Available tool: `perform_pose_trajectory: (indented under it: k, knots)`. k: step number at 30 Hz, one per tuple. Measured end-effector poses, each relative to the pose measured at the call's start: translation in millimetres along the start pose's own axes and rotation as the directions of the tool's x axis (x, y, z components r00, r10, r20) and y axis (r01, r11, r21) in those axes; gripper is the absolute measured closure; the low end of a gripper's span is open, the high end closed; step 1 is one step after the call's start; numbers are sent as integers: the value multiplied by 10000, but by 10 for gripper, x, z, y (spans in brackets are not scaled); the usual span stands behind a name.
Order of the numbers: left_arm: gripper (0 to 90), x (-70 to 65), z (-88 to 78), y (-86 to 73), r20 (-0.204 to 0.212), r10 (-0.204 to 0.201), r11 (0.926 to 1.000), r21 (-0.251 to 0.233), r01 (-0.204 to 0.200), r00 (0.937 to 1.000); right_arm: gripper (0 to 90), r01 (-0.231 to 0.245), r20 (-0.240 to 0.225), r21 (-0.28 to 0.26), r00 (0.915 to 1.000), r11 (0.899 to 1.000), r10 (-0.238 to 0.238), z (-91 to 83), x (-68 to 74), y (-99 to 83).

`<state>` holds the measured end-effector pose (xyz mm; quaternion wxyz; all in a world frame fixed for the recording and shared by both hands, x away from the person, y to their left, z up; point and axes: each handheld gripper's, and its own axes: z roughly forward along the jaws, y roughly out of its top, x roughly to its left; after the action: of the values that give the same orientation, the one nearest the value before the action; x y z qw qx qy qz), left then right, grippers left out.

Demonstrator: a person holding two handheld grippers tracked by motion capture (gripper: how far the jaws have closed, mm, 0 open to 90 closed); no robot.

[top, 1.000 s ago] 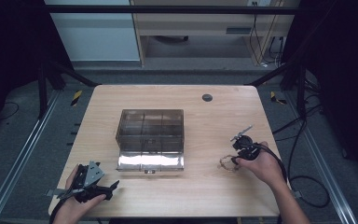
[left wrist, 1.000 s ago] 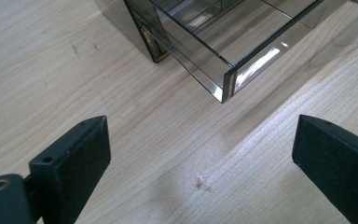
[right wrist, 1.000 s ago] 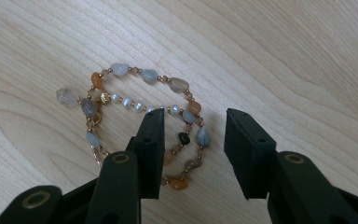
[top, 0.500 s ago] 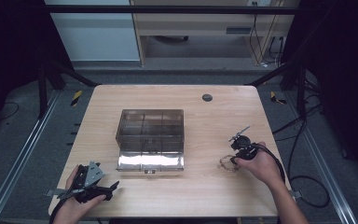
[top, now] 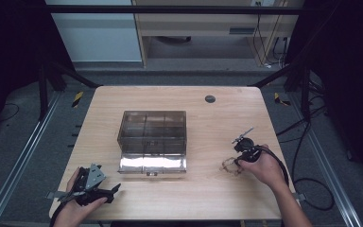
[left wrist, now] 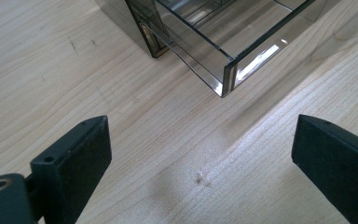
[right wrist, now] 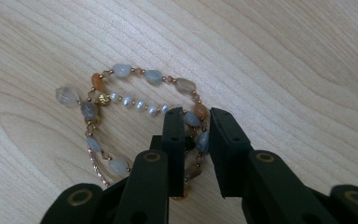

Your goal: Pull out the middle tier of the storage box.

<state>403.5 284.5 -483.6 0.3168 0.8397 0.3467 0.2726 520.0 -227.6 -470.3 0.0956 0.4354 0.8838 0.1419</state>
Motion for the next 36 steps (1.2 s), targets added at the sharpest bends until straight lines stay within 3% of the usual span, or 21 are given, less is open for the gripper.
perform_pose_trajectory:
  k: [7,19,20,21,36]
  knots:
    - [51,5,1,-3,4,39,10000,41,-39,10000,806,-213,-167,133,9996,9997,215,-11,7,5]
    - [53,11,6,-13,-19,71,9999,134,-70,10000,825,-278,-124,159,9995,9995,280,-16,6,0]
    - [53,10,6,-13,-20,71,9999,135,-71,10000,851,-125,-95,76,9999,9999,126,-18,-5,-1]
    - [53,8,9,-15,-23,43,9999,112,-43,10000,850,-295,-209,41,9993,9996,296,-37,0,4]
    - [54,7,9,-17,-28,120,9997,219,-119,9999,845,-218,-163,68,9996,9997,219,-38,6,5]
